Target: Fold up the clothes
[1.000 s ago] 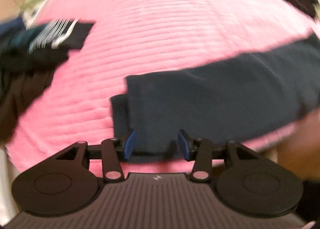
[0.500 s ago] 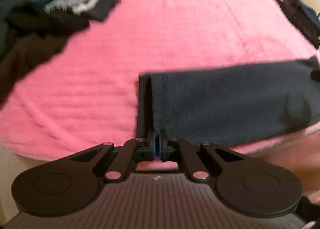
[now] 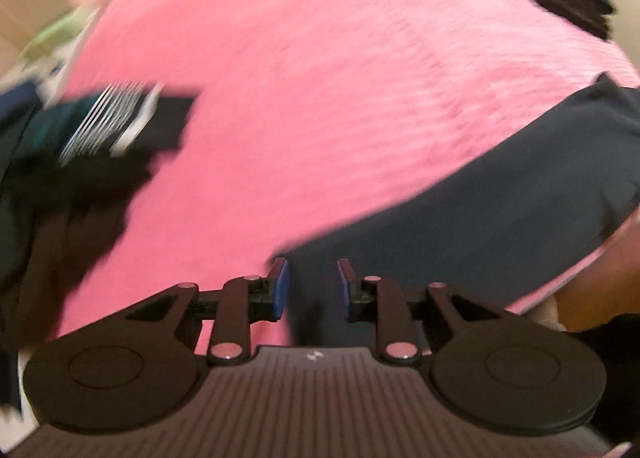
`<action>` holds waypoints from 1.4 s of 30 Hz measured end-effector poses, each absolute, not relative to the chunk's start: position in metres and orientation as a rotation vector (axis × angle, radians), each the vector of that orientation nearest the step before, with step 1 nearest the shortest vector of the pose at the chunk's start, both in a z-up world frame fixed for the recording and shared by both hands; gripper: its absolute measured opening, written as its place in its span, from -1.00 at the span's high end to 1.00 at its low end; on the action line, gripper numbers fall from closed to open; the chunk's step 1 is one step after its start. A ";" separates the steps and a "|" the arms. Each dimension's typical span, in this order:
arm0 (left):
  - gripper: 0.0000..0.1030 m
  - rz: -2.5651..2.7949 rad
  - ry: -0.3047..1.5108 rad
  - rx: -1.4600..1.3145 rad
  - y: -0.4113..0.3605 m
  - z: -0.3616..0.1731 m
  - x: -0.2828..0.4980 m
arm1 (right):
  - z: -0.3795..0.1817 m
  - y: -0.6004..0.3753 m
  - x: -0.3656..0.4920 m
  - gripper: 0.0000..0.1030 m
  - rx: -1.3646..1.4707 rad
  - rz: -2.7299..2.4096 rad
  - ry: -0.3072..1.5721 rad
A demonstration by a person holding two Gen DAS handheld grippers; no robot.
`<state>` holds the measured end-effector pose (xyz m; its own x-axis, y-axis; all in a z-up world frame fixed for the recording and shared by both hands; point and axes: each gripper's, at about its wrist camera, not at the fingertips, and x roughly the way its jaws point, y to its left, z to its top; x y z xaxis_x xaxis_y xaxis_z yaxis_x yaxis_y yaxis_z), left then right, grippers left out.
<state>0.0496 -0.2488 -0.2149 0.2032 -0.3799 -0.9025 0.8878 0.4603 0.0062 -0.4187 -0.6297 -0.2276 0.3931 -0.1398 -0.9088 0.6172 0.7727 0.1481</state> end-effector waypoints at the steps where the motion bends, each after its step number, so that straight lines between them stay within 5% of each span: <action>1: 0.60 -1.012 0.989 0.617 -0.269 -0.211 0.045 | -0.225 -0.641 -0.426 -0.91 0.517 -0.527 1.060; 11: 0.52 -1.426 0.998 0.530 -0.534 -0.203 -0.044 | -0.244 -0.793 -0.485 -0.91 0.552 -0.624 1.036; 14: 0.29 -1.532 1.062 0.533 -0.612 -0.219 -0.068 | -0.256 -0.845 -0.509 -0.91 0.578 -0.639 1.029; 20: 0.29 -1.712 1.133 0.813 -0.720 -0.272 -0.111 | -0.292 -0.946 -0.576 -0.91 0.699 -0.741 1.057; 31: 0.28 -1.836 1.071 1.020 -0.781 -0.306 -0.145 | -0.296 -0.952 -0.614 -0.90 0.719 -0.697 1.022; 36: 0.49 -1.698 1.013 0.926 -0.790 -0.296 -0.118 | -0.296 -0.948 -0.616 -0.90 0.718 -0.699 1.007; 42: 0.49 -1.645 1.031 0.782 -0.771 -0.262 -0.083 | -0.283 -0.944 -0.599 -0.91 0.672 -0.692 1.006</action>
